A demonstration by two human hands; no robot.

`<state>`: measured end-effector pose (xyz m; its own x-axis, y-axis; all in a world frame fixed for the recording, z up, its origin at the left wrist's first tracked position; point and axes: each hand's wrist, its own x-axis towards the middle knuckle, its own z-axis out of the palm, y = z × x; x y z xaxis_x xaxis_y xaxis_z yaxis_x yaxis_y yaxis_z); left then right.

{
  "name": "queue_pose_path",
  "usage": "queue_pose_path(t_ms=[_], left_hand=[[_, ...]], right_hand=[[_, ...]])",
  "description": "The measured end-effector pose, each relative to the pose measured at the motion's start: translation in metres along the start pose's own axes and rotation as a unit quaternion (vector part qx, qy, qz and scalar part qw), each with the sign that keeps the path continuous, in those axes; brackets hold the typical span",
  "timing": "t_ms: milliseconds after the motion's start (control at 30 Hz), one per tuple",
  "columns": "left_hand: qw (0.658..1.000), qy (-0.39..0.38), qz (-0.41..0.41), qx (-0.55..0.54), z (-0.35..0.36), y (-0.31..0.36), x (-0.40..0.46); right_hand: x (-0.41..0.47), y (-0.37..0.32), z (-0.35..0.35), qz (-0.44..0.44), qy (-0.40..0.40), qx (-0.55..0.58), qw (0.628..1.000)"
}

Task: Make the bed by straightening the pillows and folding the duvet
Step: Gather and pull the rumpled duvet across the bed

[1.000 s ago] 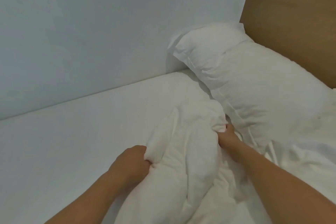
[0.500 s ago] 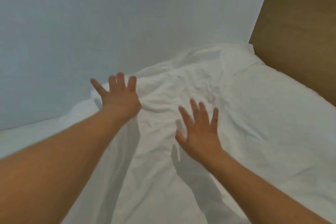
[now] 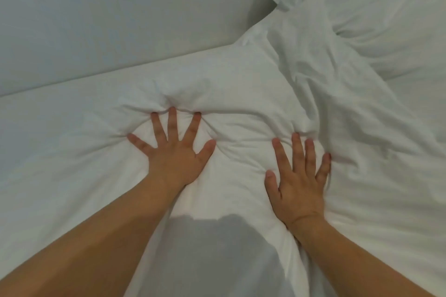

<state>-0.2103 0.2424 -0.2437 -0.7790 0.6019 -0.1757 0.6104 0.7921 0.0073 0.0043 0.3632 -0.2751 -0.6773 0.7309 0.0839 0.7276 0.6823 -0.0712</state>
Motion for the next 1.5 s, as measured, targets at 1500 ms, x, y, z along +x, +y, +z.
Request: queue_pose_path(t_ms=[1500], left_hand=[[0.964, 0.253, -0.044, 0.064, -0.017, -0.308, 0.124]], right_hand=[[0.132, -0.285, 0.041, -0.116, 0.056, -0.008, 0.992]])
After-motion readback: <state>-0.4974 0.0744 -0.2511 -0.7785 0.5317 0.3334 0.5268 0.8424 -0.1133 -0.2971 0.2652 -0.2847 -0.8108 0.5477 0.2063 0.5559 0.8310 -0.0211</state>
